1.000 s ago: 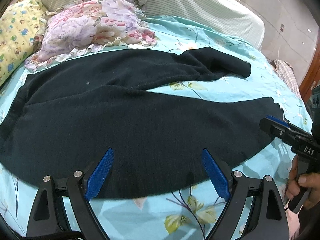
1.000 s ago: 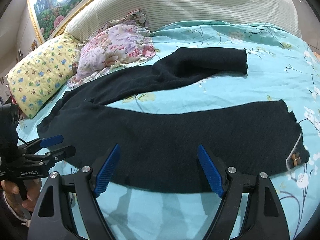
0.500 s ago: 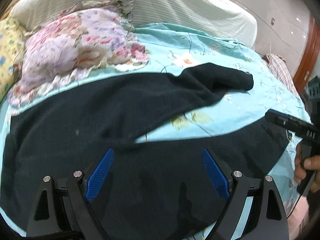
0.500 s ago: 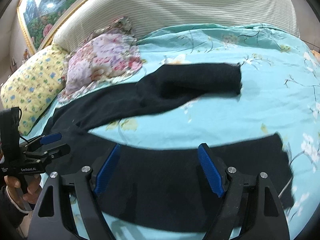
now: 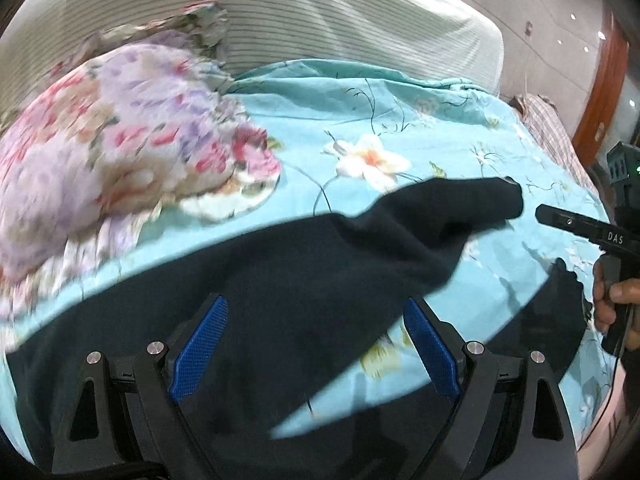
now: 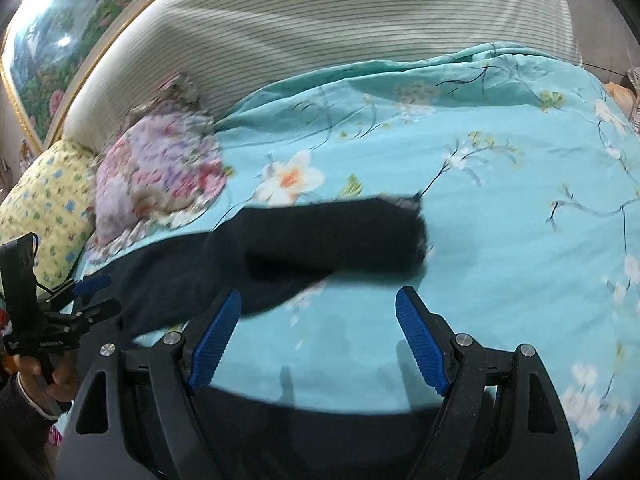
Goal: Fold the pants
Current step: 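Lower the left gripper onto the pants edge and close it while the right gripper grasps the same edge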
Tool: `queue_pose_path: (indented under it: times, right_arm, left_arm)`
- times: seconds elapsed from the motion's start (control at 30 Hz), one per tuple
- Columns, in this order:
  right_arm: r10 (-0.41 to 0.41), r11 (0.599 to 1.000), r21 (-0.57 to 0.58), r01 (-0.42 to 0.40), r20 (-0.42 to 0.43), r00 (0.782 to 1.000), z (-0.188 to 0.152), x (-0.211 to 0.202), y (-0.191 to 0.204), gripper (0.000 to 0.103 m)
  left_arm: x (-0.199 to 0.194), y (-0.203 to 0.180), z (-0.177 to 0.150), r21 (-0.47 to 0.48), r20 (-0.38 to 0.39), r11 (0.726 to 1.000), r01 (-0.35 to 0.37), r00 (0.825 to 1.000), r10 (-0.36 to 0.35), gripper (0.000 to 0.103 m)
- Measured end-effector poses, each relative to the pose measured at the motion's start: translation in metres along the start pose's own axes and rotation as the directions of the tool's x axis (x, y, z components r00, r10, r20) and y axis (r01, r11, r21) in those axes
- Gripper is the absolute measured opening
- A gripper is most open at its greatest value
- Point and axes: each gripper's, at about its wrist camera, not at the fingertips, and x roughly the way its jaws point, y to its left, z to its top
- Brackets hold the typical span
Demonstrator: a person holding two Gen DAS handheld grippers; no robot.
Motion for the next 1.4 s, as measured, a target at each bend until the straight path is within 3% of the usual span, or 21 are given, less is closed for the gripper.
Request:
queue_pose_path:
  times: [0.23,0.53,0.63,0.7,0.77,0.83,0.87,0.9,0.93,0.97,1.0,1.2,1.4]
  right_arm:
    - [-0.019,0.999,0.046,0.02,-0.022,1.0,0.033,0.02,-0.028,0.08]
    - [-0.003,0.997,0.079,0.008,-0.063,0.998,0.056,0.042,-0.044,0.08]
    - [0.002,0.997,0.075,0.004,-0.083,0.997,0.061,0.051,-0.045,0.08]
    - [0.005,0.997,0.076,0.002,-0.095,0.995,0.062,0.056,-0.045,0.078]
    - [0.001,0.998,0.064,0.007,-0.111,0.994,0.063,0.06,-0.043,0.064]
    - [-0.023,0.999,0.039,0.028,-0.127,0.992,0.063,0.064,-0.041,0.04]
    - [-0.038,0.999,0.024,0.041,-0.131,0.991,0.063,0.064,-0.04,0.034]
    - [-0.048,0.999,0.009,0.05,-0.132,0.99,0.063,0.064,-0.038,0.019]
    - [-0.059,0.998,-0.006,0.058,-0.13,0.99,0.063,0.062,-0.037,0.013]
    - [-0.061,0.998,-0.011,0.06,-0.126,0.99,0.063,0.06,-0.037,0.011]
    - [-0.061,0.998,-0.015,0.059,-0.12,0.991,0.063,0.057,-0.037,0.009]
    - [-0.074,0.996,-0.058,0.07,-0.069,0.995,0.057,0.025,-0.035,0.008]
    - [-0.049,0.996,-0.074,0.046,-0.036,0.998,0.042,-0.008,-0.039,0.008]
  left_arm:
    - [0.05,0.004,0.036,0.126,-0.074,0.992,0.032,0.997,-0.023,0.09]
    - [0.104,0.018,0.067,0.143,-0.142,0.987,0.067,0.989,-0.046,0.09]
    - [0.122,0.019,0.074,0.166,-0.213,0.979,0.116,0.974,-0.079,0.09]
    - [0.133,0.02,0.074,0.158,-0.268,0.976,0.147,0.958,-0.1,0.084]
    - [0.14,0.016,0.07,0.164,-0.323,0.968,0.19,0.937,-0.129,0.077]
    - [0.139,0.008,0.066,0.224,-0.325,0.957,0.185,0.94,-0.106,0.071]
    - [0.136,0.002,0.063,0.255,-0.328,0.947,0.194,0.939,-0.104,0.059]
    - [0.132,-0.002,0.06,0.273,-0.331,0.941,0.202,0.938,-0.105,0.043]
    - [0.128,-0.005,0.058,0.287,-0.328,0.937,0.198,0.94,-0.098,0.034]
    - [0.122,-0.01,0.055,0.308,-0.309,0.936,0.173,0.948,-0.074,0.016]
    - [0.117,-0.011,0.053,0.317,-0.295,0.935,0.156,0.954,-0.059,0.011]
    - [0.067,-0.007,0.036,0.258,-0.211,0.955,0.144,0.973,-0.09,0.006]
    - [0.005,-0.017,0.007,0.193,-0.157,0.966,0.174,0.977,-0.145,0.006]
